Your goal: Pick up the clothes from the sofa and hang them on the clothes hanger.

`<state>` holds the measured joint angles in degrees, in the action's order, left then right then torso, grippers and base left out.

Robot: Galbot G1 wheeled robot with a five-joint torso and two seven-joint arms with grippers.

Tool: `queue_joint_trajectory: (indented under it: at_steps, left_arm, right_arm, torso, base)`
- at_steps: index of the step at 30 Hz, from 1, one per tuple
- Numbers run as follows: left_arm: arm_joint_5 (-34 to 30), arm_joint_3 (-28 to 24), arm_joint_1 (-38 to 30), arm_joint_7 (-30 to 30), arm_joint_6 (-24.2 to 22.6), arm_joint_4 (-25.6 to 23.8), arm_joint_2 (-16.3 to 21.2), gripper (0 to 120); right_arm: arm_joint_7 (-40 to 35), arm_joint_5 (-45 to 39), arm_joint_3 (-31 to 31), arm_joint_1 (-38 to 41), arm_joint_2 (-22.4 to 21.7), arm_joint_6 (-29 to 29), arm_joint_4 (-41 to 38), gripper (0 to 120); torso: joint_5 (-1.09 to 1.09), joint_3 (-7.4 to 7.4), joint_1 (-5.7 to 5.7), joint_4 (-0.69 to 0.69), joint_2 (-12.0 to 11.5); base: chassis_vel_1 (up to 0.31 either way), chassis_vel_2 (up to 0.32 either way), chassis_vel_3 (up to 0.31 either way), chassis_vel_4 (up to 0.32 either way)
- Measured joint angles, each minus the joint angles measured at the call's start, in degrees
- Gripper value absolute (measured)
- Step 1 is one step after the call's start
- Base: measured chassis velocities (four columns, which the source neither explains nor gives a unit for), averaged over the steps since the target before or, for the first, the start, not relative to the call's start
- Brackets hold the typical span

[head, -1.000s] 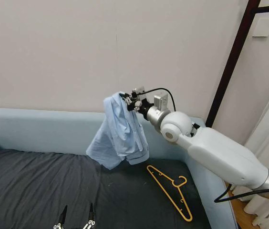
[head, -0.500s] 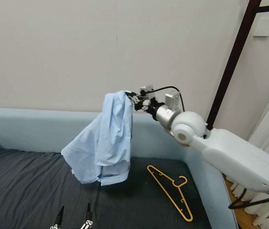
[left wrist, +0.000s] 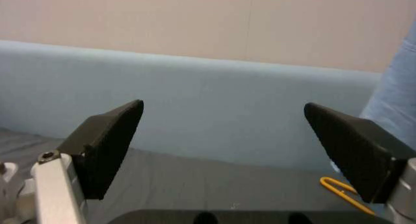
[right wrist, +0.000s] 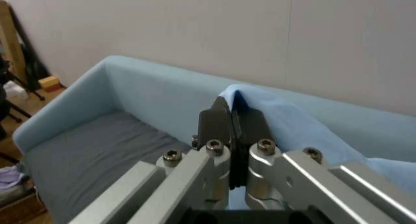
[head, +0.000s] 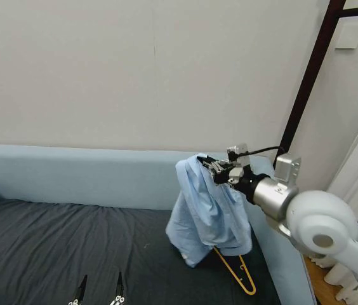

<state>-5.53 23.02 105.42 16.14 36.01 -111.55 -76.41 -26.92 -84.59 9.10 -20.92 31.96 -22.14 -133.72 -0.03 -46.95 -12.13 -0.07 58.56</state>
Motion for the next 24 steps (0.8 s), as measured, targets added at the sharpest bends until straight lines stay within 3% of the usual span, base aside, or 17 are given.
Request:
queue_joint_trajectory:
  at_steps: [5,9,13,14,19,21,24]
  left_arm:
    - [0.0,0.01,0.18,0.0,0.17,0.0,-0.05,98]
    - [-0.05,0.19,0.07,0.01,0.18,0.45,-0.23,98]
    - [-0.05,0.2,-0.45,0.04,0.19,2.05,-1.08,98]
    - [-0.05,0.2,-0.45,0.04,0.19,2.05,-1.08,98]
    - [0.91,0.17,0.04,-0.08,0.41,2.95,-2.6,98]
    - [1.09,0.25,0.35,0.01,0.64,2.95,-2.74,98]
    - [1.56,0.85,1.3,0.01,1.4,3.1,-3.1,98]
  right_arm:
    - [-2.47,-3.55,-0.74,-0.06,0.79,-0.95,-0.53,0]
    - [-3.39,-3.98,2.5,0.61,4.48,-1.65,2.62,0]
    - [-1.74,0.96,9.88,-0.41,13.12,-2.08,16.03,0]
    - [-1.74,0.96,9.88,-0.41,13.12,-2.08,16.03,0]
    - [7.58,18.15,18.26,-0.85,28.91,2.78,44.49,0]
    - [8.86,19.8,19.03,-0.14,31.06,3.85,49.14,0]
    - [12.51,23.18,20.76,4.09,38.52,7.34,64.28,0]
  torso:
    - [0.0,0.0,0.0,0.01,0.0]
    - [-0.01,0.0,0.0,0.0,0.0]
    - [-0.02,-0.01,0.0,0.0,-0.01]
    - [-0.02,-0.01,0.0,0.0,-0.01]
    - [0.01,-0.02,-0.01,0.05,-0.02]
    - [-0.03,-0.03,-0.01,0.03,-0.02]
    - [-0.04,-0.02,-0.01,0.0,-0.02]
  base:
    - [0.0,0.0,0.0,0.0]
    - [0.0,0.0,0.0,0.0]
    - [0.0,0.0,0.0,0.0]
    - [0.0,0.0,0.0,0.0]
    - [0.0,0.0,0.0,0.0]
    - [0.0,0.0,0.0,0.0]
    - [0.0,0.0,0.0,0.0]
